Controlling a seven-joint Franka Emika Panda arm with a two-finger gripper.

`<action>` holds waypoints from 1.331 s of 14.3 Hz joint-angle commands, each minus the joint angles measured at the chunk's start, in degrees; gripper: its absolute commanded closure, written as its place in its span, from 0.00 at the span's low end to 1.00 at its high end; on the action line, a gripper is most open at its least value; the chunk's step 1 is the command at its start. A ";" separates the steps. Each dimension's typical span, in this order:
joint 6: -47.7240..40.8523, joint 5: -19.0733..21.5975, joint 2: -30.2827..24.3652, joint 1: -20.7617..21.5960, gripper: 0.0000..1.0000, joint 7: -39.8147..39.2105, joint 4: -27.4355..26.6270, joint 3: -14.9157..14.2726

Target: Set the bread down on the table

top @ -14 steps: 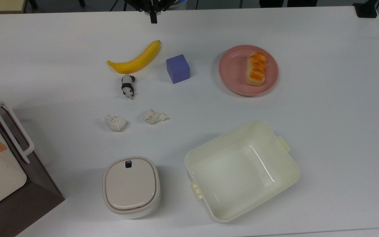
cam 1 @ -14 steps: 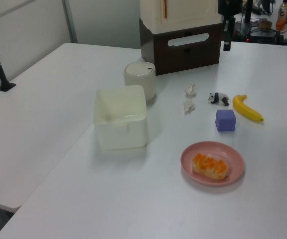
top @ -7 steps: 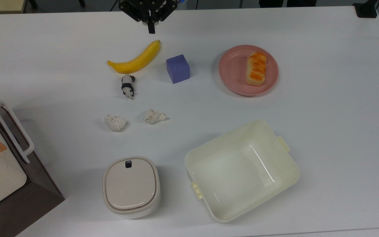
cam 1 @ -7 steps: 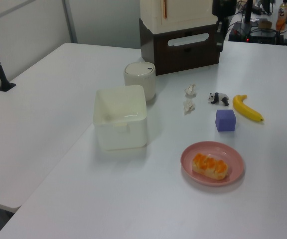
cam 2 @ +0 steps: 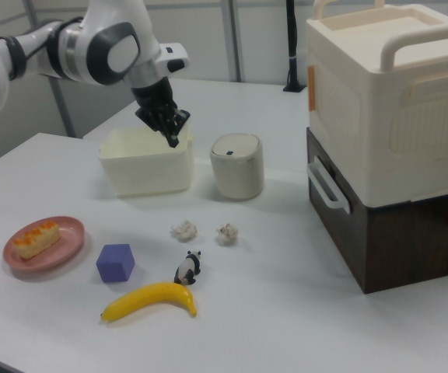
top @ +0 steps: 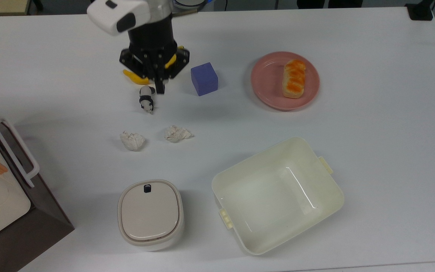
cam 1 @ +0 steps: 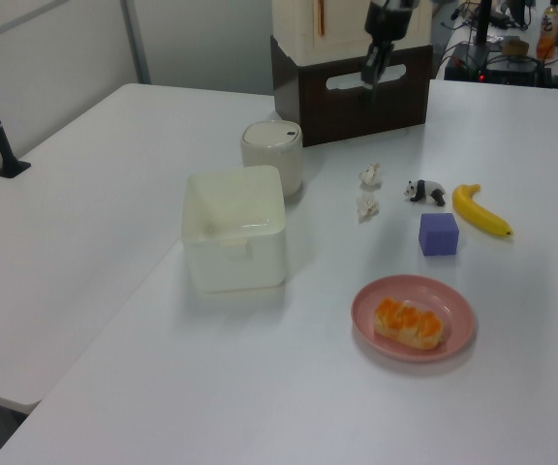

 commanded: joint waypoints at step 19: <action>49.68 0.16 20.18 -0.50 1.00 0.82 1.64 -1.38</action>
